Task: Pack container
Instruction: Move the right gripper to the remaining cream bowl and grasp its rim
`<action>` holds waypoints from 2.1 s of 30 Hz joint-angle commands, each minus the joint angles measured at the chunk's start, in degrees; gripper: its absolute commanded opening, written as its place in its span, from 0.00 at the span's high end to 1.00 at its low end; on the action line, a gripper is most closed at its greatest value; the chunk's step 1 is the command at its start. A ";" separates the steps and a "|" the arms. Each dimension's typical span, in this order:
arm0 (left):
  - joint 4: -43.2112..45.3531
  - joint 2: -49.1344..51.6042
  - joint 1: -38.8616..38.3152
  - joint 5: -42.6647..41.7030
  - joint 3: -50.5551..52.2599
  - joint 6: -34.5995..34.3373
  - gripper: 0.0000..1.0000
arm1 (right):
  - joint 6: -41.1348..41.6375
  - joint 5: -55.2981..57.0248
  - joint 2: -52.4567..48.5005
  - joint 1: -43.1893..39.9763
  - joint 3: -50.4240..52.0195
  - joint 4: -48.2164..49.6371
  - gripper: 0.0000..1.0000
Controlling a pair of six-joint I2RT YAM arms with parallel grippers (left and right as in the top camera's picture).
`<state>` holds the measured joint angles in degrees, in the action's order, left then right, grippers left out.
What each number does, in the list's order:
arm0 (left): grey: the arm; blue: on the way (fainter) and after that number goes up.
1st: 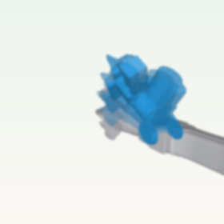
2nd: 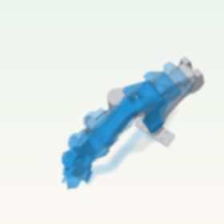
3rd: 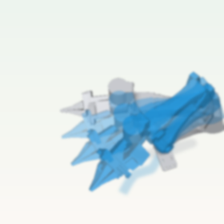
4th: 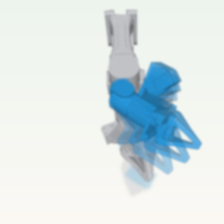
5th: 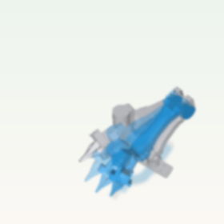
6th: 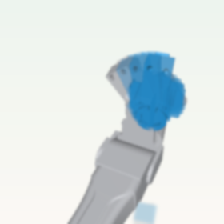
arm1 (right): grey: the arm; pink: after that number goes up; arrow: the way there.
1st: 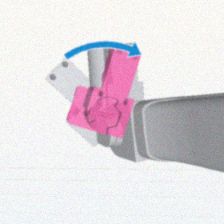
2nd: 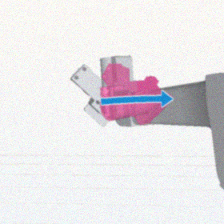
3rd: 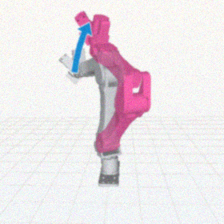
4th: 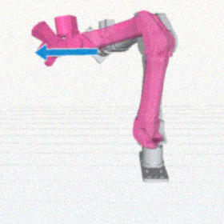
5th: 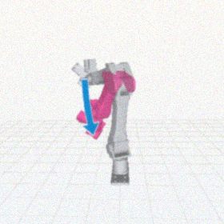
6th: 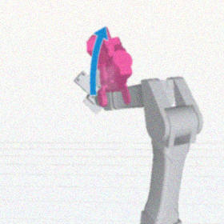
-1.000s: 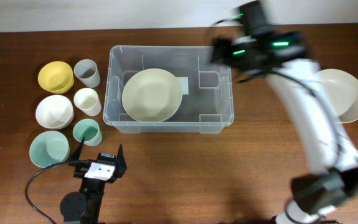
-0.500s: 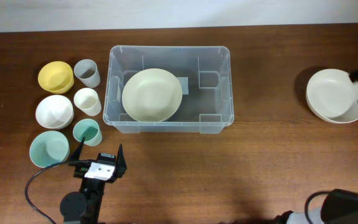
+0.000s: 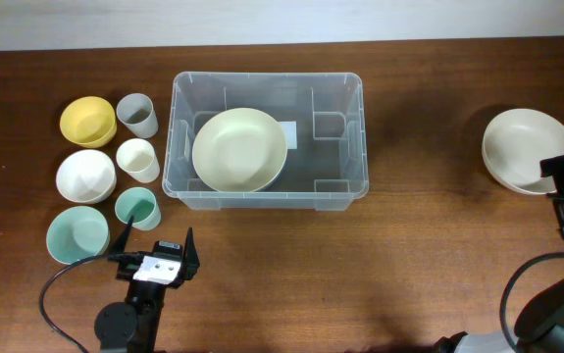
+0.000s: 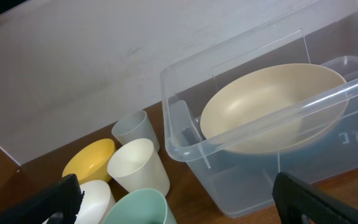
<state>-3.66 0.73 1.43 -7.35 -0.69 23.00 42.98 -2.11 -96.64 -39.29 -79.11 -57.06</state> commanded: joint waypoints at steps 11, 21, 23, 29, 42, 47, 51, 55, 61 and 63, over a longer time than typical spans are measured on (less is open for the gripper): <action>-0.24 -0.22 0.28 -0.79 0.17 0.70 0.00 | -6.80 -4.07 -13.14 -0.07 0.68 10.14 0.01; -0.24 -0.22 0.28 -0.79 0.17 0.70 0.00 | -7.69 -5.25 -17.11 -0.07 0.68 14.82 0.00; -0.24 -0.22 0.28 -0.79 0.17 0.70 0.00 | -8.33 -5.25 -17.57 -0.07 0.68 15.67 0.00; -0.24 -0.22 0.28 -0.79 0.17 0.68 0.00 | -8.26 -5.25 -18.08 -0.07 0.68 17.16 0.11; -0.24 -0.22 0.28 -0.79 0.17 0.68 0.00 | -8.26 -5.20 -18.29 -0.07 0.70 18.36 0.44; -0.26 -0.22 0.28 -0.79 0.17 0.70 0.00 | -8.26 -5.18 -18.29 -0.07 0.70 18.67 0.44; -0.24 -0.22 0.28 -0.79 0.17 0.70 0.00 | -8.26 -5.20 -18.40 -0.07 0.70 18.97 0.44; -0.24 -0.22 0.28 -0.76 0.17 0.70 0.00 | -8.26 -5.20 -19.32 -0.07 0.70 19.43 0.45; -0.24 -0.22 0.28 -0.76 0.17 0.70 0.00 | -8.22 -5.20 -21.03 -0.07 0.70 20.81 0.51; -0.26 -0.22 0.28 -0.79 0.17 0.70 0.00 | -8.24 -5.20 -21.03 -0.07 0.70 21.14 0.57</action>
<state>-3.66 0.73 1.43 -7.35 -0.69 23.00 34.68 -7.18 -116.92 -39.29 -78.65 -36.64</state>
